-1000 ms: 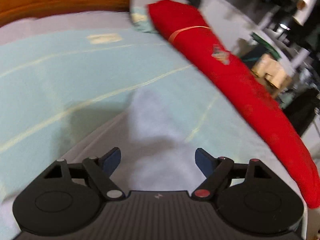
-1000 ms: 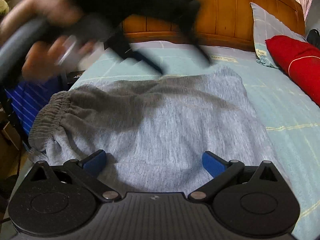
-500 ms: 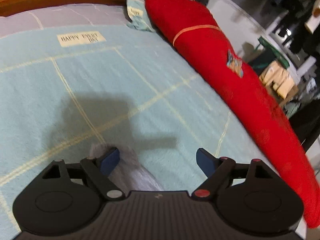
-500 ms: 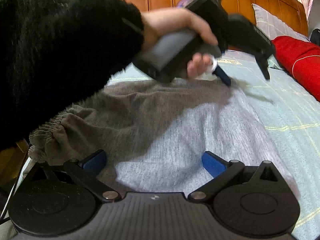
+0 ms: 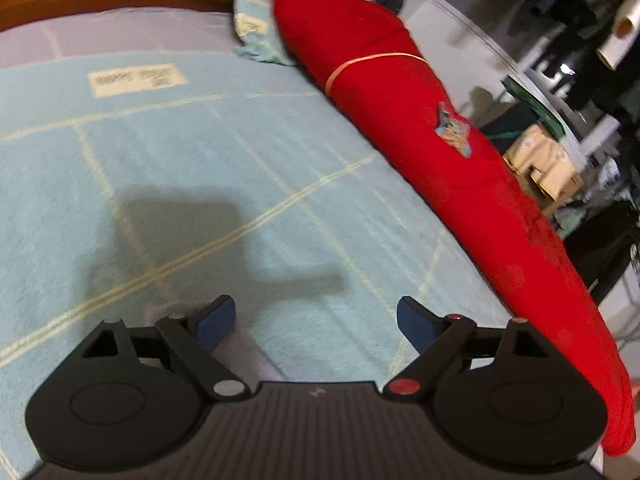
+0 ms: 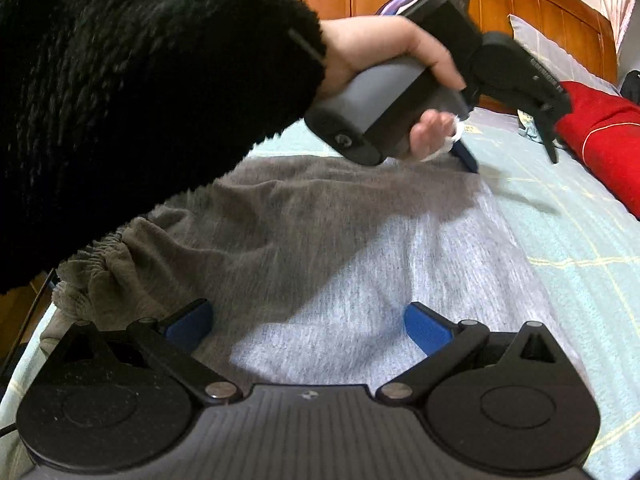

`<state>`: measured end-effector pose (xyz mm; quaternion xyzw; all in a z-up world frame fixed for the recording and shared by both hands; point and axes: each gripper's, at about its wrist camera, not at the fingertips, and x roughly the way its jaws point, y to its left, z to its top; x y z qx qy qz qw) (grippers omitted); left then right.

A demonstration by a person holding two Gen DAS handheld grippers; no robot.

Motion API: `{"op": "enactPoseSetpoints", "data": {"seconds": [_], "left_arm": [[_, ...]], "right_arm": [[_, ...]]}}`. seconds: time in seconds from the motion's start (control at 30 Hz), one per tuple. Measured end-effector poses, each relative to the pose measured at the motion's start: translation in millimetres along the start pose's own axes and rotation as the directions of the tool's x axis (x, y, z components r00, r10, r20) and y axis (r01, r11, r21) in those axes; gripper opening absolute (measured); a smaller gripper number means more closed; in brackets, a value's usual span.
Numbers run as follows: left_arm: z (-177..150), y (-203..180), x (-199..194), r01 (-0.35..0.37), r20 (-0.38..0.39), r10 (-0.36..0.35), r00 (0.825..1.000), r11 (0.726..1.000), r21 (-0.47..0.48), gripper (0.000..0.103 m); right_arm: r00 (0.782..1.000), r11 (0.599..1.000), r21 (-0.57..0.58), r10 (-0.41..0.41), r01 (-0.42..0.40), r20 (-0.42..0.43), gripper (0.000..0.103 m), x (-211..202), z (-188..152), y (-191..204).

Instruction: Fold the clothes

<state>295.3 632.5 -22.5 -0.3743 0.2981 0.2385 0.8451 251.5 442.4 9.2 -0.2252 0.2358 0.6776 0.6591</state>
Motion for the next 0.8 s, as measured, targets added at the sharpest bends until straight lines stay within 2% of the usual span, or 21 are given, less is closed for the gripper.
{"op": "enactPoseSetpoints", "data": {"seconds": [0.07,0.13,0.17,0.27,0.3,0.33,0.43,0.53,0.6,0.63,0.7,0.73,0.8], "left_arm": [[-3,1,5,-0.032,-0.024,0.032,0.999,0.999,0.003,0.087],[-7,0,-5,-0.022,-0.005,0.022,1.000,1.000,0.002,0.088],[-8,-1,-12,-0.008,-0.001,0.008,1.000,1.000,0.000,0.088],[-13,-5,-28,0.025,-0.011,-0.025,1.000,0.999,0.020,0.088],[-16,-6,-33,0.029,-0.016,-0.028,0.999,0.999,0.030,0.088],[-19,-8,-38,0.038,-0.021,-0.037,0.999,0.998,0.042,0.088],[-29,-11,-42,0.037,-0.040,-0.033,0.999,0.996,0.082,0.088],[-32,-3,-34,-0.096,-0.028,0.099,0.995,0.992,0.087,0.086],[-22,6,-39,-0.093,0.034,0.093,0.995,0.995,0.016,0.085],[-17,9,-42,-0.065,0.066,0.066,0.996,0.998,-0.017,0.086],[-9,14,-40,-0.011,0.080,0.015,0.997,0.999,-0.053,0.088],[-7,15,-37,-0.021,0.075,0.026,0.997,0.998,-0.058,0.088],[-6,14,-28,-0.126,0.078,0.128,0.989,0.992,-0.030,0.087]], "right_arm": [[1.000,1.000,-0.007,-0.007,0.007,-0.015,0.103,-2,2,1],[0.999,1.000,-0.017,-0.024,0.024,-0.043,0.103,-5,5,2],[0.996,0.998,-0.023,-0.061,0.060,-0.059,0.103,-11,10,3],[0.978,0.977,-0.027,-0.209,0.210,0.023,0.103,-35,19,2],[0.972,0.972,-0.005,-0.233,0.233,0.038,0.103,-38,19,-2],[0.972,0.972,0.036,-0.234,0.232,0.036,0.103,-36,18,-10],[0.977,0.967,0.169,-0.172,0.193,-0.129,0.103,-9,6,-39],[0.981,0.962,0.221,-0.134,0.162,-0.139,0.103,-9,3,-46],[0.980,0.964,0.205,-0.141,0.167,-0.139,0.103,-8,10,-49],[0.980,0.966,0.195,-0.145,0.170,-0.138,0.103,-7,11,-47],[0.980,0.967,0.189,-0.144,0.169,-0.136,0.103,-5,11,-42],[0.980,0.968,0.185,-0.144,0.168,-0.136,0.103,-3,11,-40],[0.981,0.970,0.179,-0.144,0.167,-0.134,0.103,-1,11,-35]]}}
